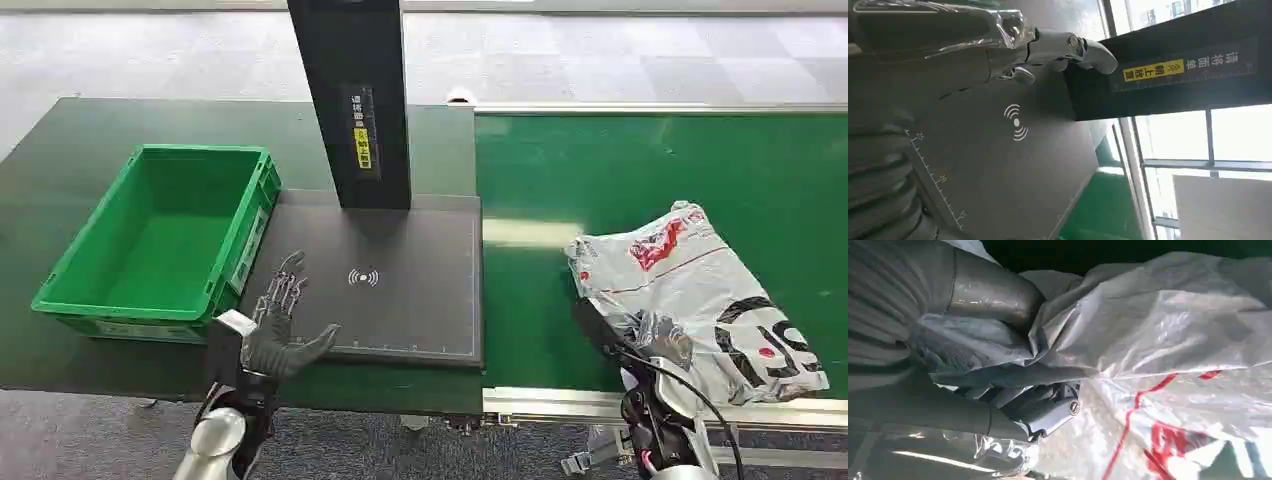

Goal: Moved the parcel from conveyor to table for the left to box.

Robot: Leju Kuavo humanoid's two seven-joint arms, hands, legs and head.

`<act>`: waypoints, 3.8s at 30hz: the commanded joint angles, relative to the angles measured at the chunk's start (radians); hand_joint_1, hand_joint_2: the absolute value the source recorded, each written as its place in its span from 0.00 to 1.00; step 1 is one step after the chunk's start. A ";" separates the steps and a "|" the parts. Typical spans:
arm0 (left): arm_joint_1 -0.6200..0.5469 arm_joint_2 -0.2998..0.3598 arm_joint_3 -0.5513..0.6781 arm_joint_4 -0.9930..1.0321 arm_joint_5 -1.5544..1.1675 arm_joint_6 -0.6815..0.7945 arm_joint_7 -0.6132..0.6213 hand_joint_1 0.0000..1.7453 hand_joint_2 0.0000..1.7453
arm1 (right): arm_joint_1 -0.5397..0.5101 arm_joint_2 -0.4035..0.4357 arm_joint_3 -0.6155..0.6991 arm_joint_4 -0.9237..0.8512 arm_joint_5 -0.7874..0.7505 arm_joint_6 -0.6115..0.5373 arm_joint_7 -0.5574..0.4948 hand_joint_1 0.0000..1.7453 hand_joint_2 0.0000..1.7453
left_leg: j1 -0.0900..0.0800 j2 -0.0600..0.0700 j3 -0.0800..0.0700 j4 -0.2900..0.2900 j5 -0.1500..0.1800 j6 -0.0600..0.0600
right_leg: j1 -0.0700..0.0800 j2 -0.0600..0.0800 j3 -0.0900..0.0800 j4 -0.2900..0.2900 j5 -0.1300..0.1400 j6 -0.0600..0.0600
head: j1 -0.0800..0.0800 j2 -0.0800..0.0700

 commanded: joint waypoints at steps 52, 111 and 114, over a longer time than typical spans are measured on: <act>-0.091 0.022 -0.044 0.136 0.015 -0.010 -0.060 0.00 1.00 | 0.143 0.084 0.491 -0.400 -0.123 -0.340 -0.456 1.00 1.00 | 0.000 0.002 0.002 -0.001 0.000 0.000 | 0.001 0.001 0.001 -0.001 0.000 0.000 | 0.000 0.000; -0.261 0.025 -0.105 0.271 0.088 -0.031 -0.080 0.00 1.00 | -0.181 0.102 0.970 0.104 0.031 -0.161 -0.531 1.00 1.00 | 0.000 0.002 0.003 0.000 0.002 0.000 | 0.000 0.000 0.001 0.000 0.002 -0.002 | 0.000 0.000; -0.271 0.019 -0.122 0.293 0.100 -0.041 -0.085 0.00 1.00 | -0.225 0.106 1.006 0.133 -0.026 -0.179 -0.570 1.00 1.00 | 0.000 0.002 0.002 0.000 0.002 0.000 | 0.000 0.001 0.000 0.001 0.002 -0.002 | 0.000 0.000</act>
